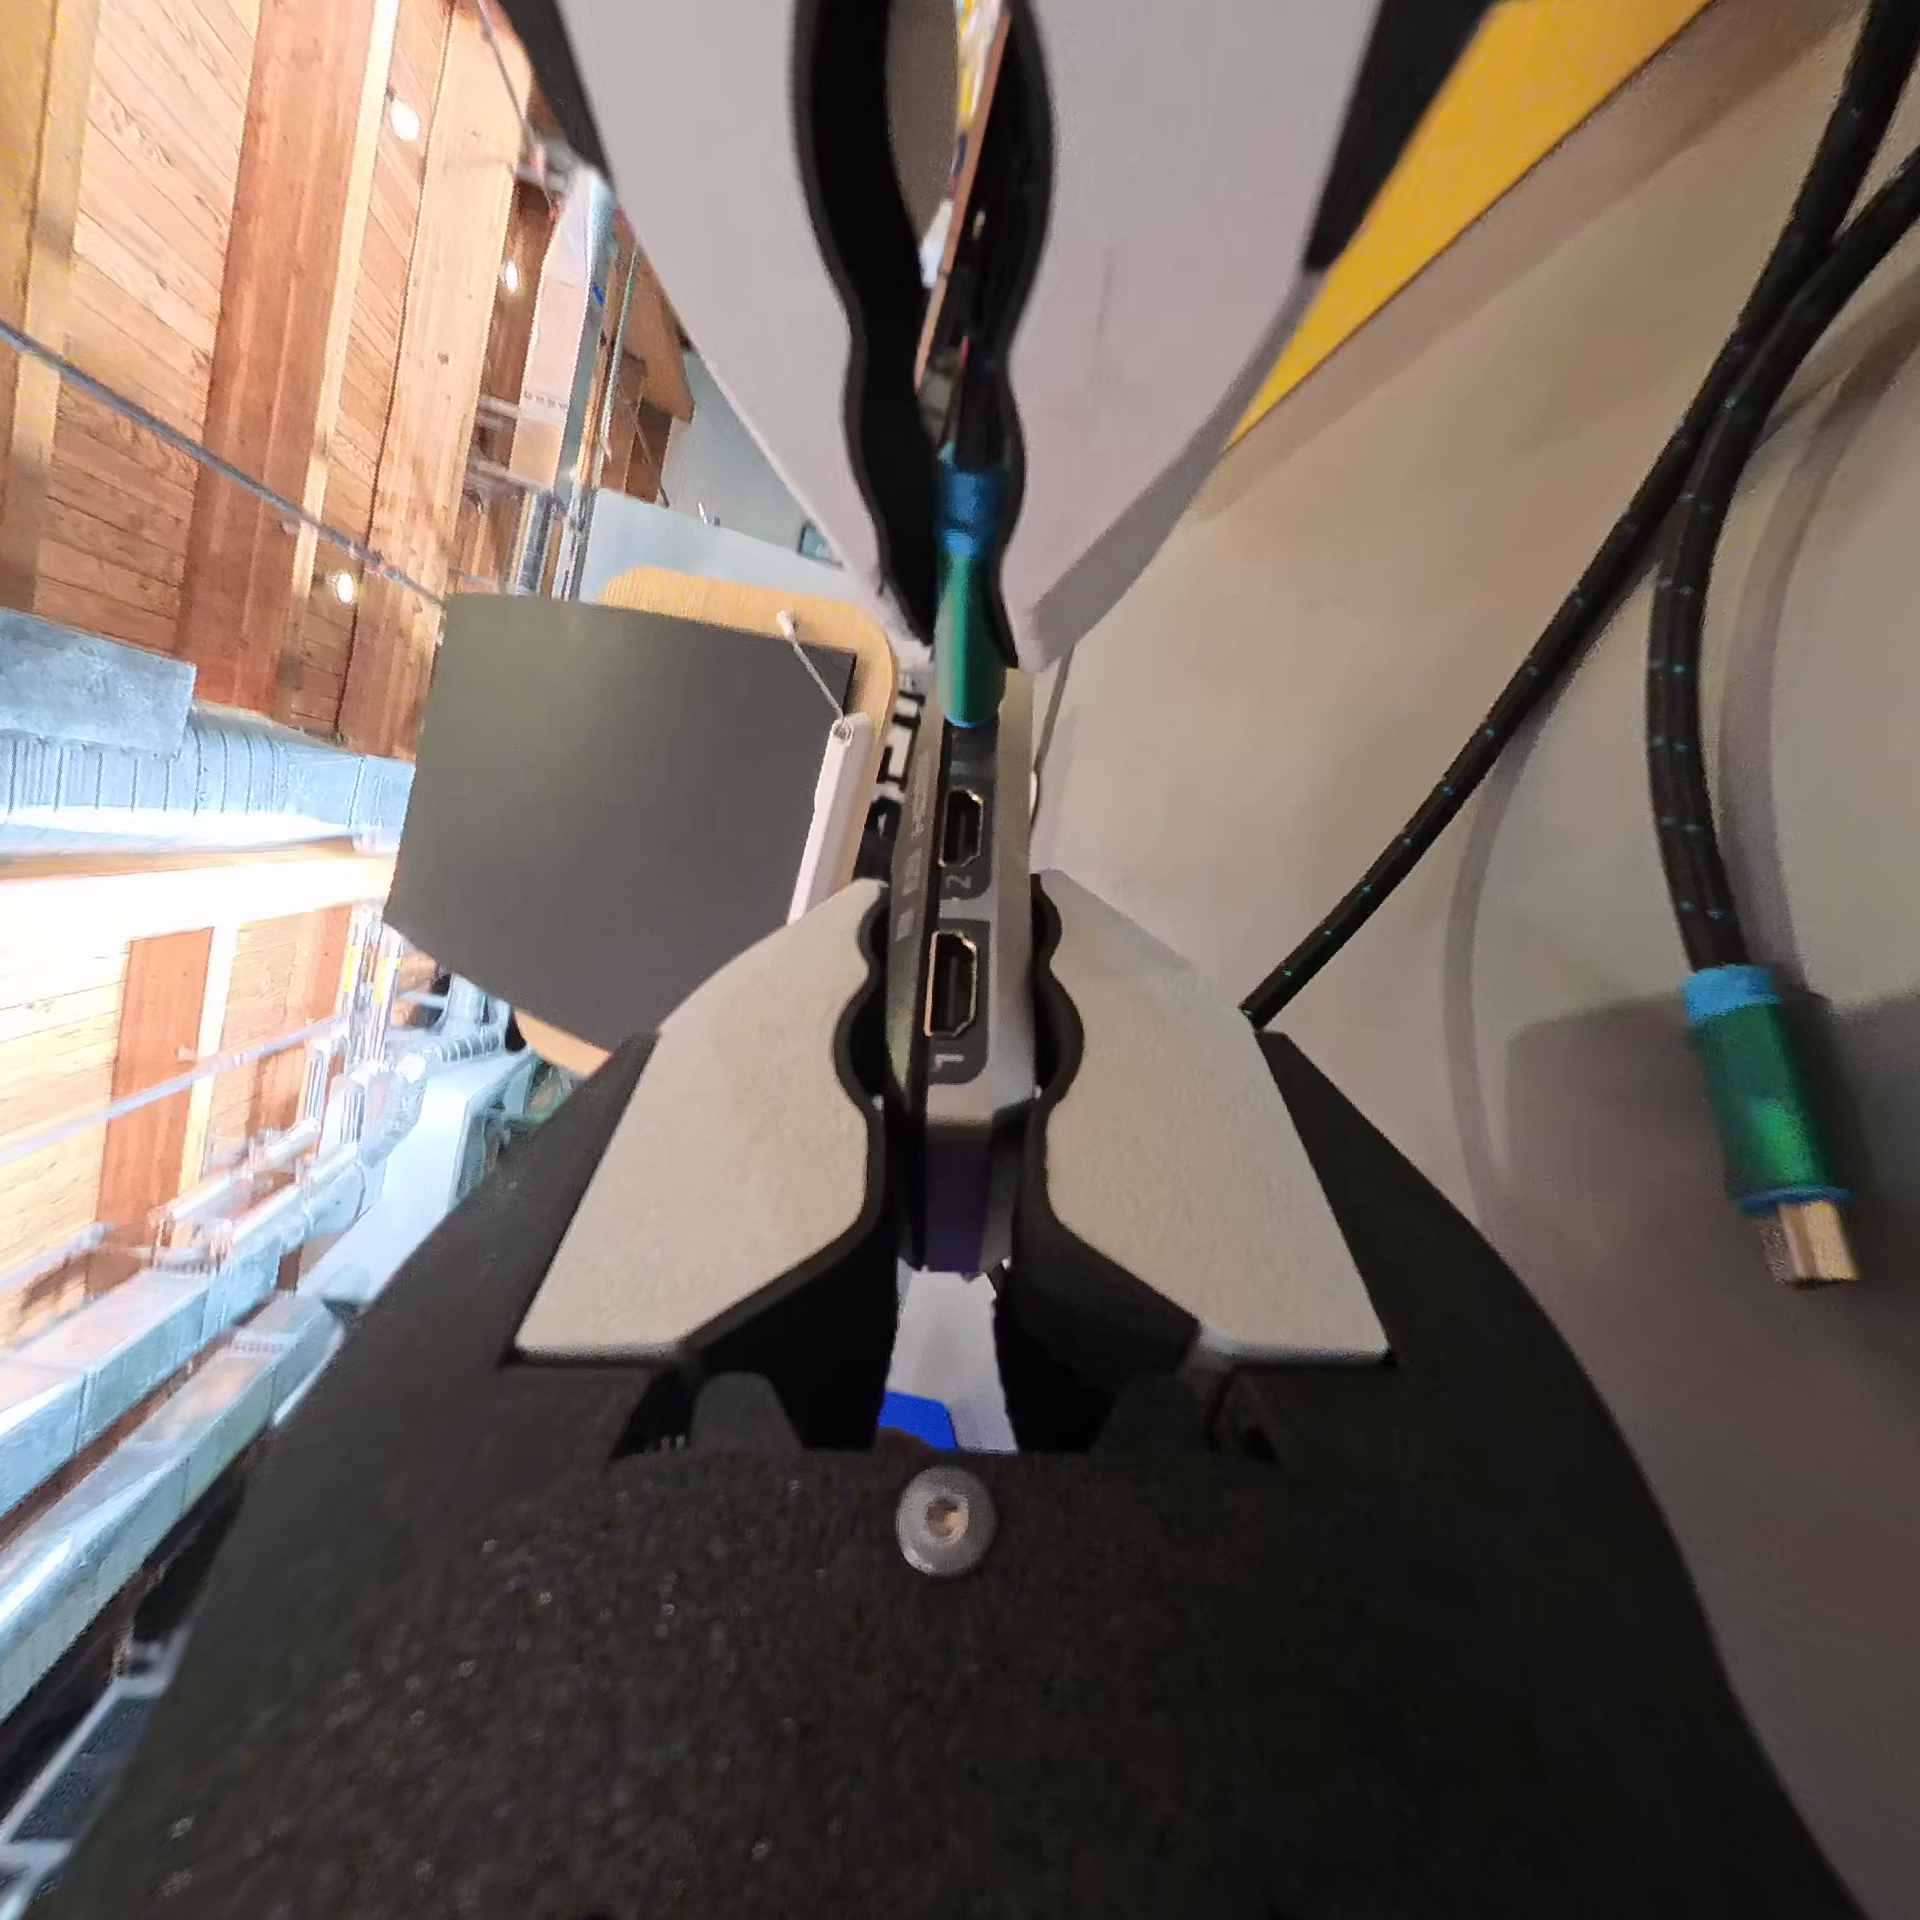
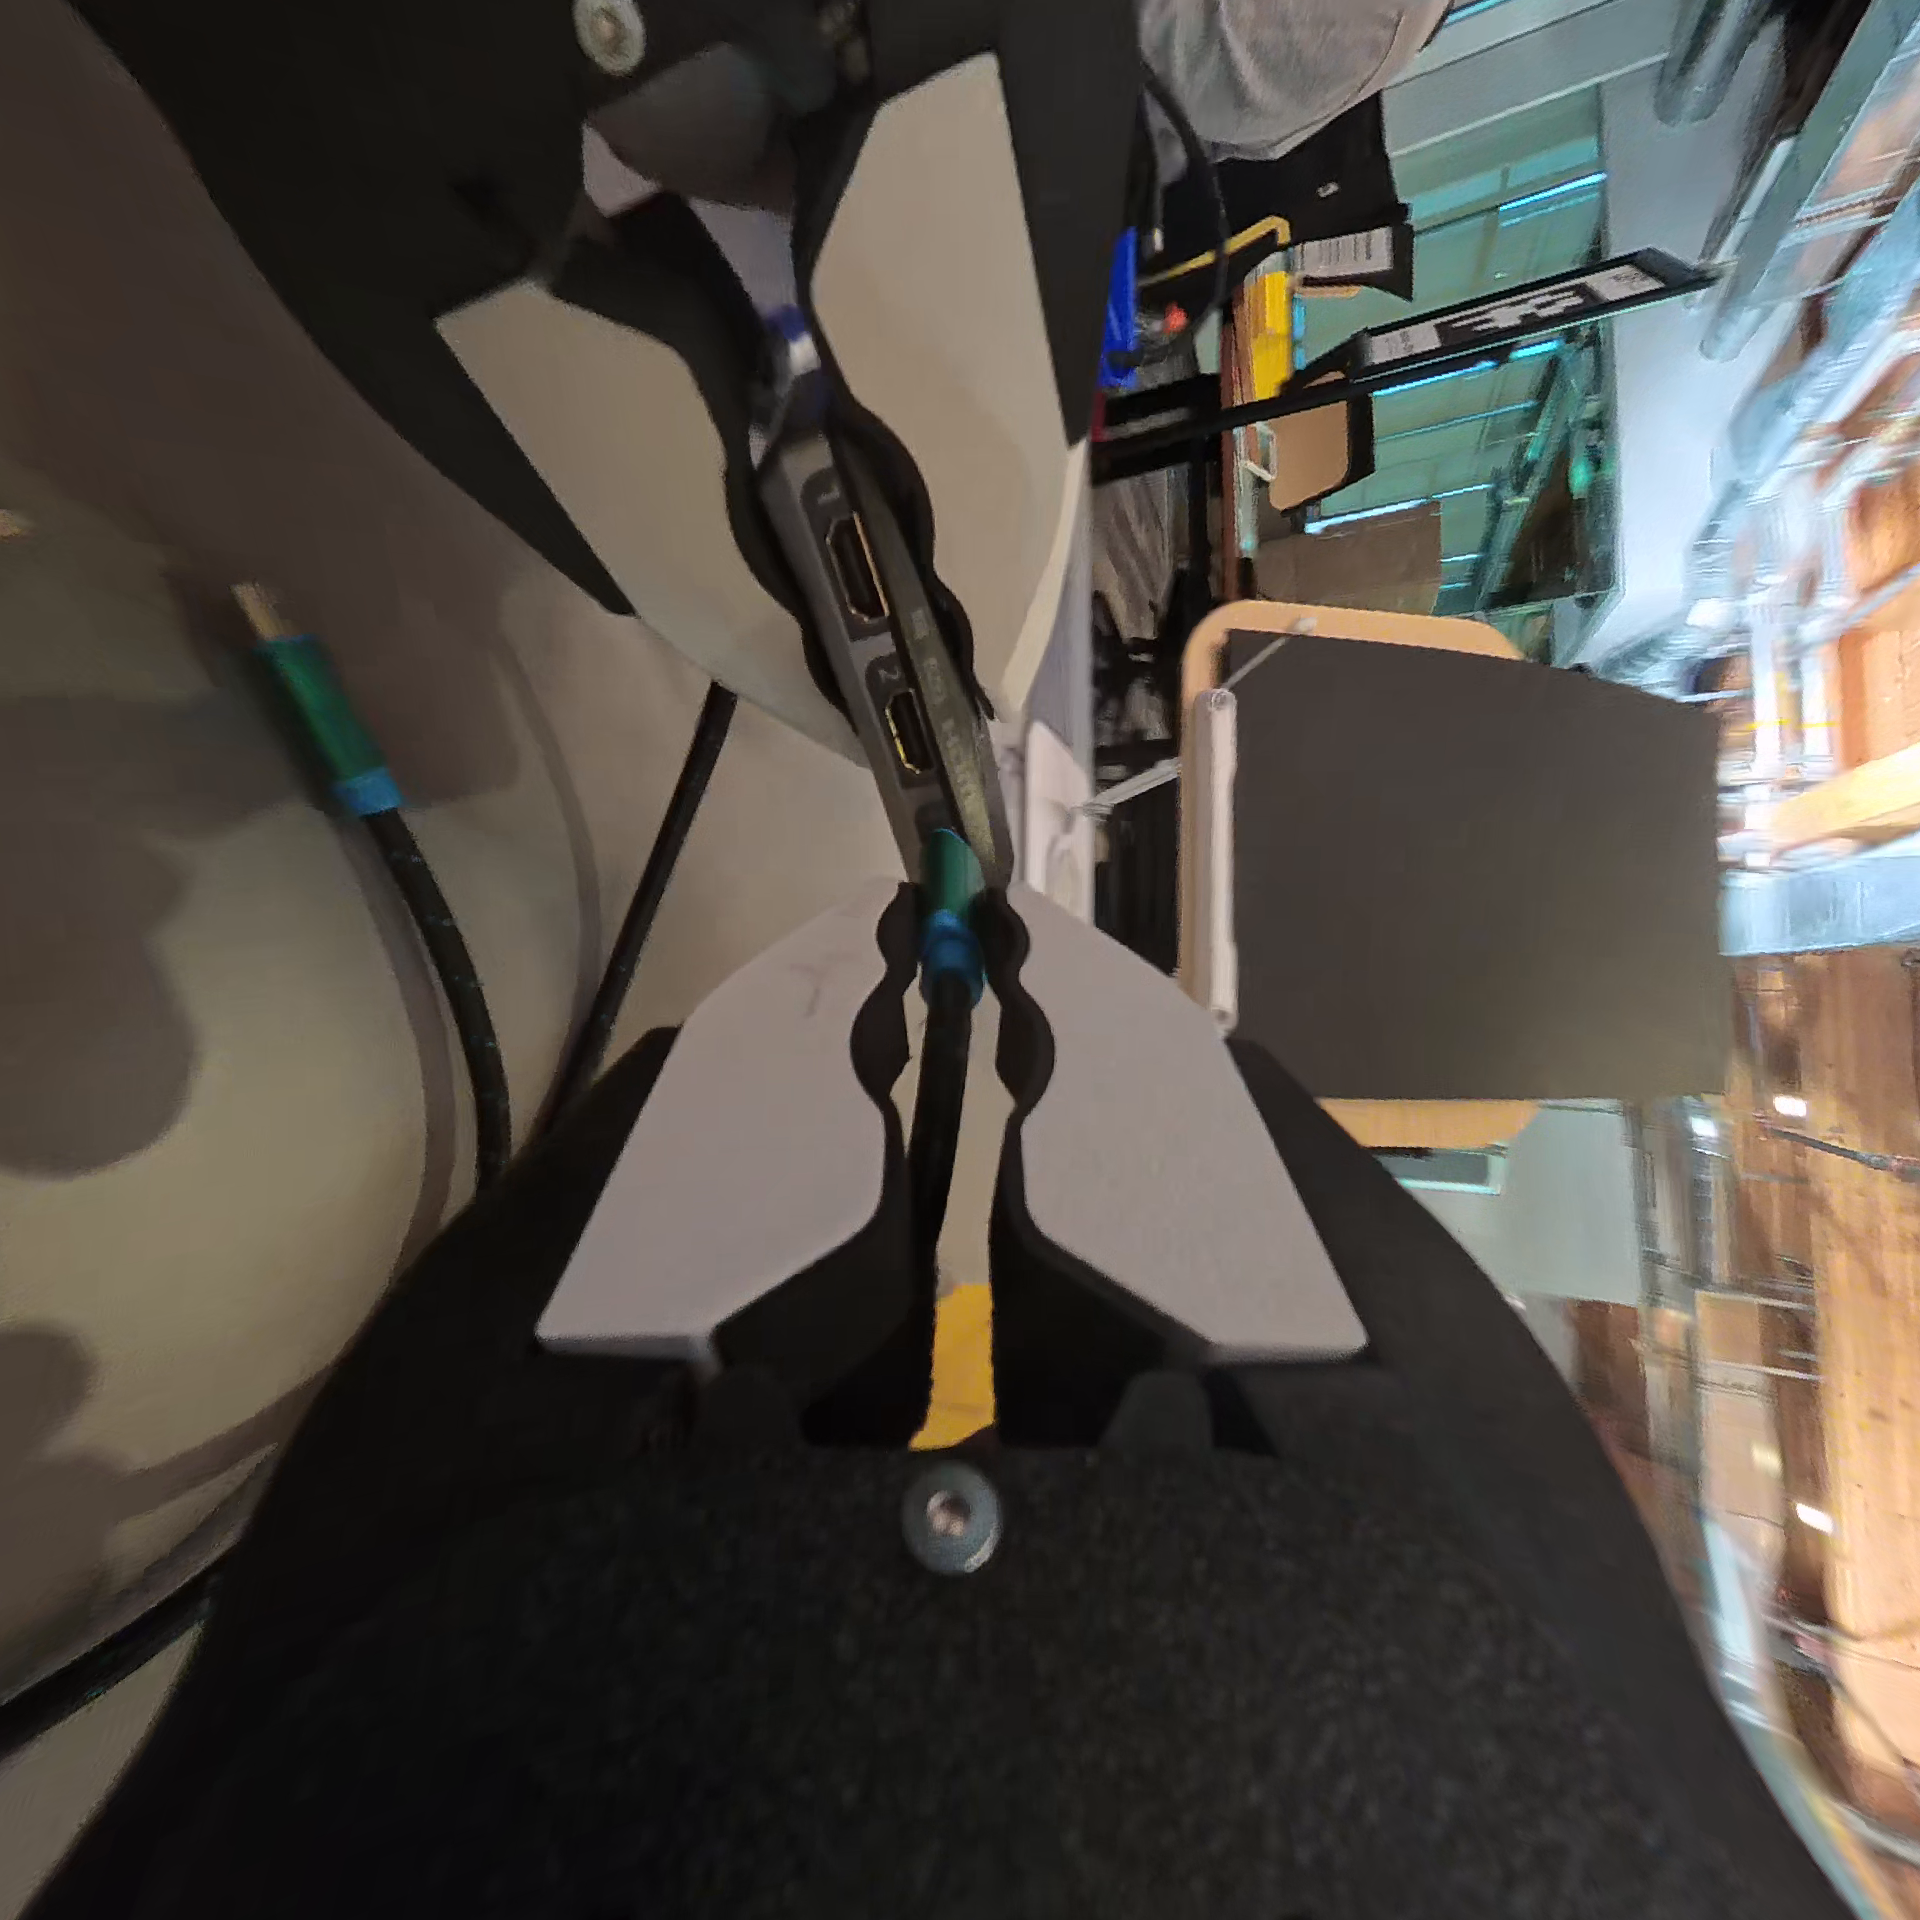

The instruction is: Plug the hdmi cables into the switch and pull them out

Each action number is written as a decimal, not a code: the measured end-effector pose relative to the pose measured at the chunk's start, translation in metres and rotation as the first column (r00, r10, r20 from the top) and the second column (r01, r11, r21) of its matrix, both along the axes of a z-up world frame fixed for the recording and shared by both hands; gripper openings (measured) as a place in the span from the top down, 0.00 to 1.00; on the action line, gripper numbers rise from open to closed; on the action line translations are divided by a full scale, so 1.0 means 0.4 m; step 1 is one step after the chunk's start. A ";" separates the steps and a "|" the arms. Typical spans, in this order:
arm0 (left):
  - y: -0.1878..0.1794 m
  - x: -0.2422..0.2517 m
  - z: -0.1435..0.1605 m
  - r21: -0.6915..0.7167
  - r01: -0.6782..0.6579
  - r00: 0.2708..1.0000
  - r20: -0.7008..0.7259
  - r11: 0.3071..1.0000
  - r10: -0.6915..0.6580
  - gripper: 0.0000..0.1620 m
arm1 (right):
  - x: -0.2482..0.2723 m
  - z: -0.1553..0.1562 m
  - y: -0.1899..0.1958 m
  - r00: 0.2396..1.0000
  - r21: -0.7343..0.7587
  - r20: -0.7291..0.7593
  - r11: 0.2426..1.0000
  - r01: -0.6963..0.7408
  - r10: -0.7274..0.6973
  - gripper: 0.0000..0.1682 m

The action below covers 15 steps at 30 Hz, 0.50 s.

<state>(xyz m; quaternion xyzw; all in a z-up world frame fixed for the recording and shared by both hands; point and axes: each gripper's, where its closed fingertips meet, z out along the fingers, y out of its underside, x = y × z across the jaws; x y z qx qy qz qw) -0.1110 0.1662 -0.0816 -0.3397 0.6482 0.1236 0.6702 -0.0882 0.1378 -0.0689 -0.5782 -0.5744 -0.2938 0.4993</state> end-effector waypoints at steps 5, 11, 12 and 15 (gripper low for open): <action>-0.018 -0.019 0.015 0.019 0.129 0.991 0.045 0.992 -0.129 0.86 | -0.064 0.038 -0.079 0.936 -0.287 -0.347 0.943 -0.169 0.061 0.94; -0.037 -0.053 0.041 -0.128 0.300 0.951 0.113 0.945 -0.287 0.86 | -0.001 0.183 -0.081 0.751 -0.335 -0.659 0.877 -0.345 0.043 0.81; -0.041 -0.060 0.045 -0.162 0.339 0.939 0.124 0.927 -0.322 0.86 | 0.014 0.173 -0.071 0.760 -0.348 -0.649 0.873 -0.341 0.038 0.80; -0.060 -0.082 0.059 -0.225 0.463 0.886 0.146 0.857 -0.440 0.86 | 0.004 0.119 -0.052 0.831 -0.319 -0.543 0.886 -0.337 0.120 0.75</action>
